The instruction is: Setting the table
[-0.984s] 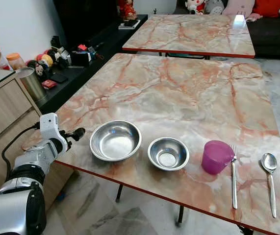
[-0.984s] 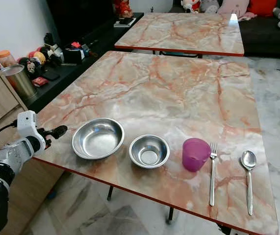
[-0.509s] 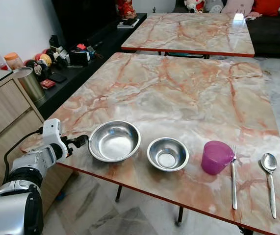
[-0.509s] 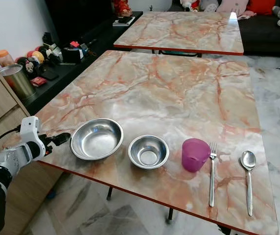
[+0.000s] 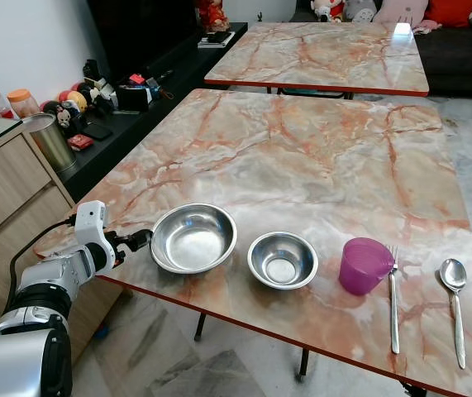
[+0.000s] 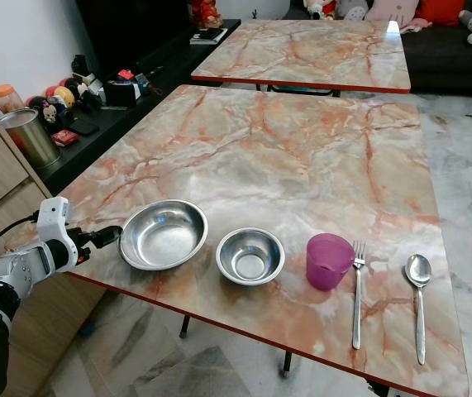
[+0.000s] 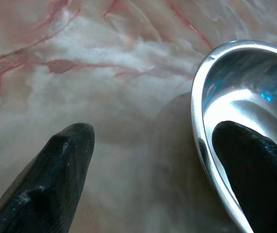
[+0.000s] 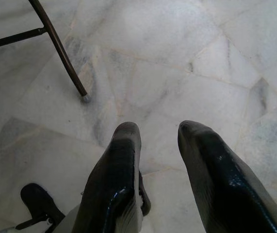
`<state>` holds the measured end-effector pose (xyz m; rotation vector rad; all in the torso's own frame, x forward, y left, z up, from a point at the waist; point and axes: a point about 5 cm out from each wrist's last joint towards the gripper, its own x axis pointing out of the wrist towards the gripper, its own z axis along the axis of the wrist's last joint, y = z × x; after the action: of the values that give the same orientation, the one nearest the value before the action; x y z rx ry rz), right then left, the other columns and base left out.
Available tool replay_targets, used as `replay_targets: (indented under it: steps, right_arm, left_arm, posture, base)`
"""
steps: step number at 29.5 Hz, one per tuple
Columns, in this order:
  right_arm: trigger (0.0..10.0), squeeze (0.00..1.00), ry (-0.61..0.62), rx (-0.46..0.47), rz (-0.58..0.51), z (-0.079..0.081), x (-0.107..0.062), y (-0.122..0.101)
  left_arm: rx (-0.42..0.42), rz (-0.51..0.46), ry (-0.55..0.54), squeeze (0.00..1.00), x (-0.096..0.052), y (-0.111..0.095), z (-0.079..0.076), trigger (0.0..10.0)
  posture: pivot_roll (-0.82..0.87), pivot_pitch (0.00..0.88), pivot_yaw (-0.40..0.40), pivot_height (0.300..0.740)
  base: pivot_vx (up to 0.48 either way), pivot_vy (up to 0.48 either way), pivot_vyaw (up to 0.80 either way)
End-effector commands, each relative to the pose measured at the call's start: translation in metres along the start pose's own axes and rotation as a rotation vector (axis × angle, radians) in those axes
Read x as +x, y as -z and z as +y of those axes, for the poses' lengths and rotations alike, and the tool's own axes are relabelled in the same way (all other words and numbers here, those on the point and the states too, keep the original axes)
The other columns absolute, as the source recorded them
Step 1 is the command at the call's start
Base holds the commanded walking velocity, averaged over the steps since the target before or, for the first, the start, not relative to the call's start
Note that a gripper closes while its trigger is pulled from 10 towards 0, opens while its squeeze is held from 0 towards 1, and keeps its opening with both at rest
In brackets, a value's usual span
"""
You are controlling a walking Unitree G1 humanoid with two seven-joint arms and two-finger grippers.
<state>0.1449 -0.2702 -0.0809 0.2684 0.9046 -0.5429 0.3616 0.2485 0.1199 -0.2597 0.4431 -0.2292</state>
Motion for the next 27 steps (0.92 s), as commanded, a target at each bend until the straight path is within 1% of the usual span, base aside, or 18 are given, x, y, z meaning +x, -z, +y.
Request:
replay_targets:
  steps: [1, 11, 14, 19, 22, 27]
  right_arm:
    - [10.0, 0.00, 0.004, 0.004, 0.011, 0.000, 0.000, 0.002]
    - [10.0, 0.00, 0.003, 0.004, 0.010, 0.000, 0.000, 0.002]
    - [10.0, 0.00, 0.004, 0.006, 0.011, 0.000, 0.000, 0.002]
    - [10.0, 0.00, 0.003, 0.006, 0.011, 0.000, 0.000, 0.002]
    - [10.0, 0.00, 0.004, 0.006, 0.011, 0.000, 0.000, 0.002]
    - [10.0, 0.00, 0.003, 0.006, 0.012, 0.000, 0.000, 0.002]
  left_arm:
    - [0.025, 0.018, -0.018, 0.00, -0.005, 0.000, 0.006, 10.0]
    - [0.033, 0.021, -0.006, 0.00, -0.005, 0.000, 0.006, 10.0]
    - [0.071, 0.048, 0.029, 0.00, -0.002, 0.003, -0.001, 10.0]
    - [0.094, 0.063, 0.042, 0.00, -0.001, 0.004, -0.003, 10.0]
    - [0.130, 0.081, 0.063, 0.00, 0.000, 0.006, -0.007, 10.0]
    - [0.142, 0.094, 0.074, 0.00, 0.002, 0.007, -0.010, 10.0]
  posture:
    - [0.02, 0.052, 0.078, 0.740]
    - [0.02, 0.052, 0.078, 0.740]
    - [0.02, 0.050, 0.079, 0.740]
    - [0.02, 0.051, 0.080, 0.740]
    - [0.02, 0.052, 0.081, 0.740]
    - [0.01, 0.050, 0.083, 0.740]
  base:
    - [0.000, 0.000, 0.00]
    - [0.000, 0.000, 0.00]
    - [0.000, 0.000, 0.00]
    - [0.000, 0.000, 0.00]
    - [0.000, 0.000, 0.00]
    - [0.000, 0.000, 0.00]
